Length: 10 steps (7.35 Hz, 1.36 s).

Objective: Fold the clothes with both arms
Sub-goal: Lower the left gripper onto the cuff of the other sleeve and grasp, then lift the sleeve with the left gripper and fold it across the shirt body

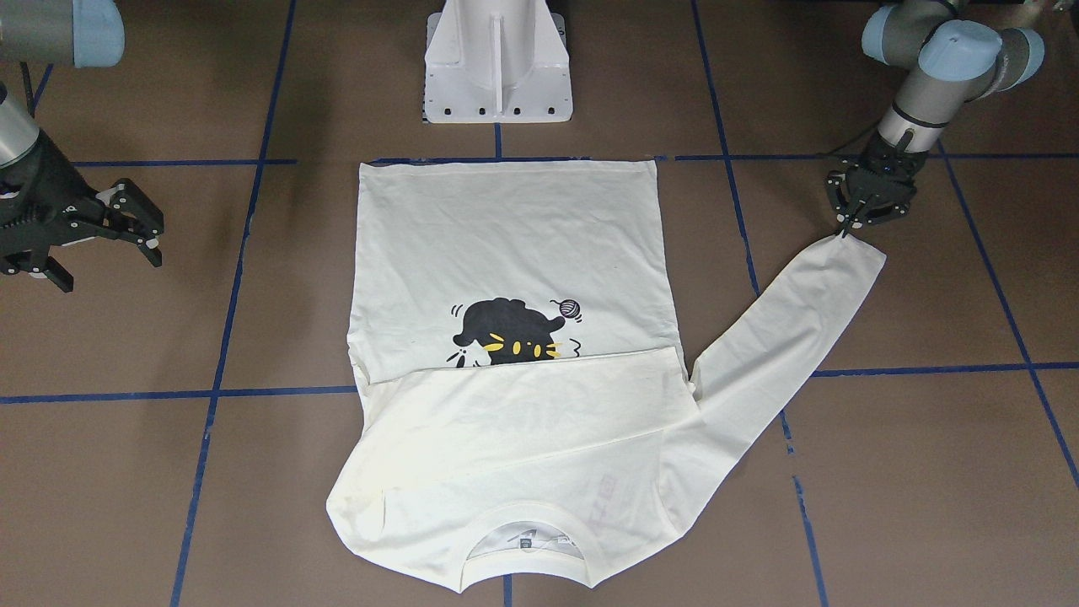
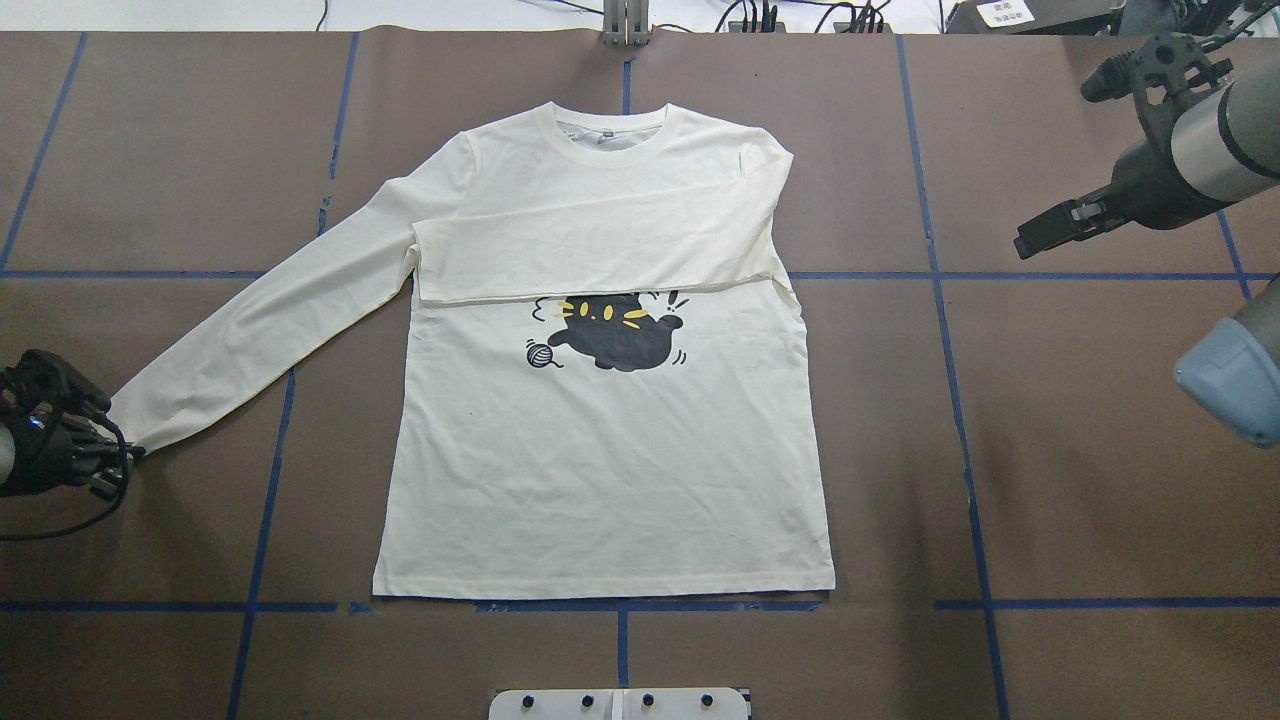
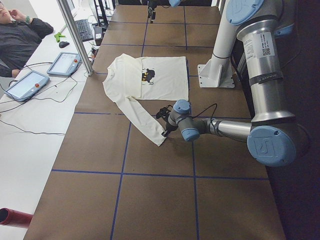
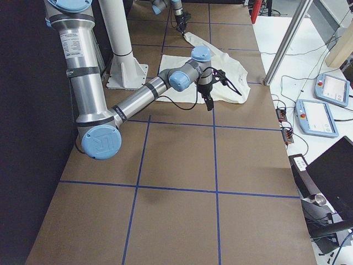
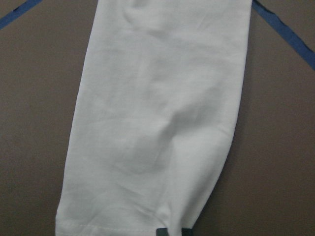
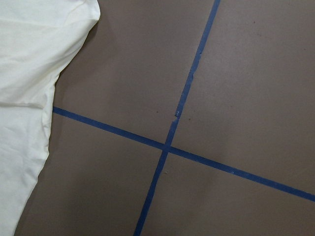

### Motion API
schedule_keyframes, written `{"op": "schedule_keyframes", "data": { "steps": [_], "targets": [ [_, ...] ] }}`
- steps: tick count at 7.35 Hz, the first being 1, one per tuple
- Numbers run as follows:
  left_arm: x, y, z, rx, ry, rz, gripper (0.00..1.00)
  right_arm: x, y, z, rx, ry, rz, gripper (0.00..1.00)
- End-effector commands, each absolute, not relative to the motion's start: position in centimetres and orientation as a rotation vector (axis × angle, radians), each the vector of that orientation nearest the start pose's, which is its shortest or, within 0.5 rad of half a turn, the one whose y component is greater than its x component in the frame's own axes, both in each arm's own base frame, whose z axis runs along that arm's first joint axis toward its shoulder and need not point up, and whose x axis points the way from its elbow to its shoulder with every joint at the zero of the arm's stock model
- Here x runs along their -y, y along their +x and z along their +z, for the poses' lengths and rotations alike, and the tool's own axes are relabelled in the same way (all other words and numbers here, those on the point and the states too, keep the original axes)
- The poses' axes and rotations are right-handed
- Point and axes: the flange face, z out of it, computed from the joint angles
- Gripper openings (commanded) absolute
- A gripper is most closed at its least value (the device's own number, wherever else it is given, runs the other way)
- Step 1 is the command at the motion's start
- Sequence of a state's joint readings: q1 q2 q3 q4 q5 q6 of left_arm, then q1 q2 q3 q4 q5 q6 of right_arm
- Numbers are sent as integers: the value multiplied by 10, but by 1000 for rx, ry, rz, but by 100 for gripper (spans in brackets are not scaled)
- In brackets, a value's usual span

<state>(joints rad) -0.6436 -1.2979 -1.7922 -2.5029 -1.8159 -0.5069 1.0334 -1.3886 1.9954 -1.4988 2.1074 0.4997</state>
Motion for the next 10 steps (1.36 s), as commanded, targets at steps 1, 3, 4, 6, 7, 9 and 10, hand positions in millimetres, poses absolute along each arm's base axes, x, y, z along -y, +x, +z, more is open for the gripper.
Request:
{"op": "schedule_keyframes", "data": {
  "steps": [1, 3, 4, 6, 7, 9, 10],
  "targets": [
    [361, 244, 557, -760, 568, 434, 0, 503, -183, 370, 781, 303, -215, 100],
    [405, 250, 519, -757, 612, 381, 0, 510, -137, 412, 723, 289, -305, 100],
    [442, 266, 478, -758, 638, 356, 0, 510, -113, 428, 683, 278, -368, 100],
    [493, 312, 377, -778, 672, 350, 0, 503, -62, 463, 628, 259, -467, 100],
    [521, 337, 307, -778, 675, 339, 0, 497, -47, 477, 650, 231, -448, 100],
    [545, 368, 185, -813, 636, 233, 0, 486, -34, 499, 669, 198, -417, 100],
    [554, 375, 128, -779, 686, 185, 0, 484, -33, 502, 664, 195, -413, 100]
  ]
}}
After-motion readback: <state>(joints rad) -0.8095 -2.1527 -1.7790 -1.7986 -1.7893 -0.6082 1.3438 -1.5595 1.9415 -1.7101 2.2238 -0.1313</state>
